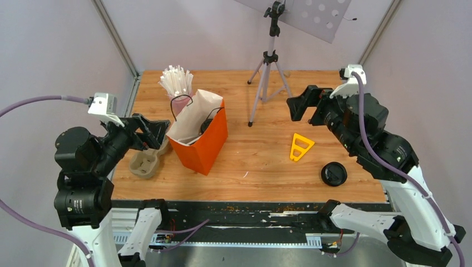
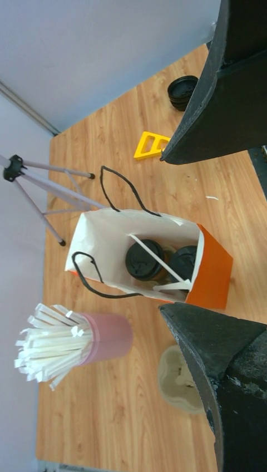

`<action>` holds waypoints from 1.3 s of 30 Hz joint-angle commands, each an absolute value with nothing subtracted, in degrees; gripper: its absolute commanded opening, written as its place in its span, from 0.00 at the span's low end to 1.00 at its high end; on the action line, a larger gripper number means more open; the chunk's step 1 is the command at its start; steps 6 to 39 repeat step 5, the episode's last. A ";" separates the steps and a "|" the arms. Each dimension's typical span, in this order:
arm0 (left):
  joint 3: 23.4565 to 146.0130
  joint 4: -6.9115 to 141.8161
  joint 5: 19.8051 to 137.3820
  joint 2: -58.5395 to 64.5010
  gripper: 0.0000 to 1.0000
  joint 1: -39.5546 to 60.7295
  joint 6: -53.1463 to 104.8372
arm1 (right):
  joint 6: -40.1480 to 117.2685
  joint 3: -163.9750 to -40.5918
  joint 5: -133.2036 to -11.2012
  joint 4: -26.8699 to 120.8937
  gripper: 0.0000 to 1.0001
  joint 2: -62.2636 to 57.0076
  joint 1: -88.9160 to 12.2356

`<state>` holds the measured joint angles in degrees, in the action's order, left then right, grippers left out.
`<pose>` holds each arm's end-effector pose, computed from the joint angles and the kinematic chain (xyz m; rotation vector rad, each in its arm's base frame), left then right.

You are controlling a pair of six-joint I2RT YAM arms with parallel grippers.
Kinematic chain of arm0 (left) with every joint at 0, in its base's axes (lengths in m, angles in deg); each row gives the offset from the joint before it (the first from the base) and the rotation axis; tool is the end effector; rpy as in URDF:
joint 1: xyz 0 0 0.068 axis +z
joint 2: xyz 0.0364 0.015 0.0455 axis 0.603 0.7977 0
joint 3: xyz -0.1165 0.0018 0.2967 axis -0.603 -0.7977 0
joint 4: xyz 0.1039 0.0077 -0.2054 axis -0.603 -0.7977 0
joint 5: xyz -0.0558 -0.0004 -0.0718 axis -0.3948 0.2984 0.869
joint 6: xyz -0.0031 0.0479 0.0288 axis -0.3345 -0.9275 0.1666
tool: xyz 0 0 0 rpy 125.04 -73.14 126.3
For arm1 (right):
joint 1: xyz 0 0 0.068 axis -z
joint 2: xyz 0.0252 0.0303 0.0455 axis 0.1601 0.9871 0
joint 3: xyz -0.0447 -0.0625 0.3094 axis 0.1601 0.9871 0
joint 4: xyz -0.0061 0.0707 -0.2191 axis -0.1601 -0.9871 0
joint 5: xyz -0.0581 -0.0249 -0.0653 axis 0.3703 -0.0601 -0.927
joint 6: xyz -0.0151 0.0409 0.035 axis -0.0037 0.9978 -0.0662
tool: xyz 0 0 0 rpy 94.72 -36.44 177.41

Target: Pack the takeout coffee

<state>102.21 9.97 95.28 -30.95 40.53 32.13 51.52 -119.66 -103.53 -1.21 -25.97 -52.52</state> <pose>-0.0078 -0.0169 0.5034 0.0114 1.7158 -0.5559 0.0820 0.0561 0.5222 -0.0752 1.8047 0.4158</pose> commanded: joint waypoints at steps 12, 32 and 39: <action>98.67 11.13 94.88 -33.12 1.00 40.38 32.18 | 59.13 -117.08 -101.06 -1.03 1.00 -27.71 -52.46; 98.67 11.13 94.88 -33.12 1.00 40.38 32.18 | 59.13 -117.08 -101.06 -1.03 1.00 -27.71 -52.46; 98.67 11.13 94.88 -33.12 1.00 40.38 32.18 | 59.13 -117.08 -101.06 -1.03 1.00 -27.71 -52.46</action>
